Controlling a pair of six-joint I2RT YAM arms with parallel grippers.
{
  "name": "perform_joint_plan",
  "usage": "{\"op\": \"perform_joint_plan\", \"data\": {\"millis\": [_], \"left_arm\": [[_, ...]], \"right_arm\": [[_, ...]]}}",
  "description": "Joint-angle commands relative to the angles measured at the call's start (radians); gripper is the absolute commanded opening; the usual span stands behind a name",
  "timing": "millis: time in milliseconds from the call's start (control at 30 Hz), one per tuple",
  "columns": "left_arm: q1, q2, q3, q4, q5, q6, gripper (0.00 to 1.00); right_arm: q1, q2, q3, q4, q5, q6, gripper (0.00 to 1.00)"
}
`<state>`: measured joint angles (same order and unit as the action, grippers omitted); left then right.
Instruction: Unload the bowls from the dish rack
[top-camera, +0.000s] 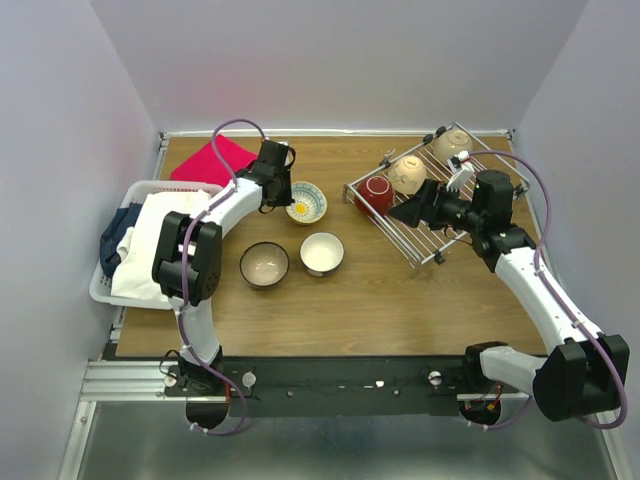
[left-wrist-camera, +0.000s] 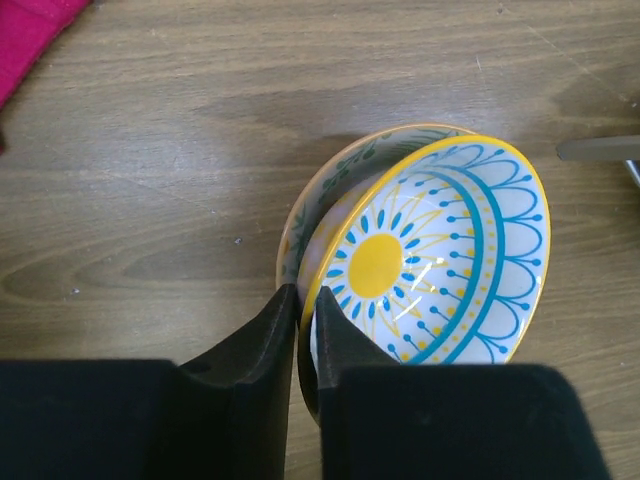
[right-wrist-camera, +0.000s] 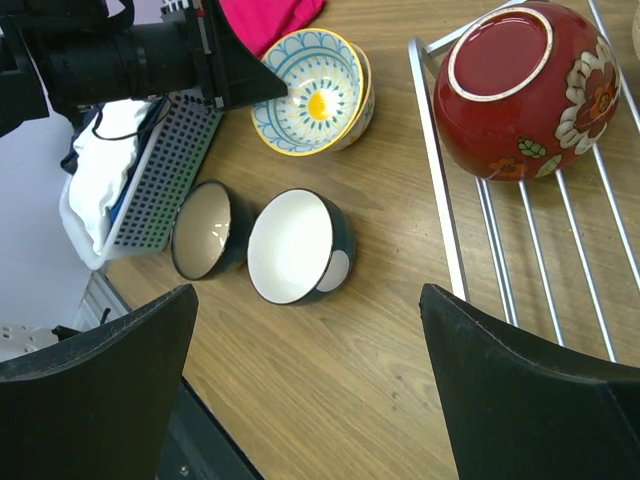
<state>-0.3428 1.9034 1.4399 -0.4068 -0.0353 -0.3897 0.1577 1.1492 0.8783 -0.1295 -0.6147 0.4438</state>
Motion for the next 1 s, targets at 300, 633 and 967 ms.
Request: {"op": "perform_joint_plan", "data": {"millis": [300, 633, 967], "left_arm": [[0.004, -0.118, -0.006, 0.019, 0.034, 0.003, 0.64], [0.004, -0.389, -0.174, 0.036, 0.025, 0.034, 0.9], [0.004, -0.869, -0.54, 0.102, -0.069, 0.141, 0.99]], "right_arm": [[0.003, 0.006, 0.042, -0.048, 0.088, -0.033, 1.0], [0.003, 0.059, 0.097, -0.059, 0.253, 0.028, 1.0], [-0.006, 0.21, 0.165, -0.015, 0.366, 0.168, 1.0]]}}
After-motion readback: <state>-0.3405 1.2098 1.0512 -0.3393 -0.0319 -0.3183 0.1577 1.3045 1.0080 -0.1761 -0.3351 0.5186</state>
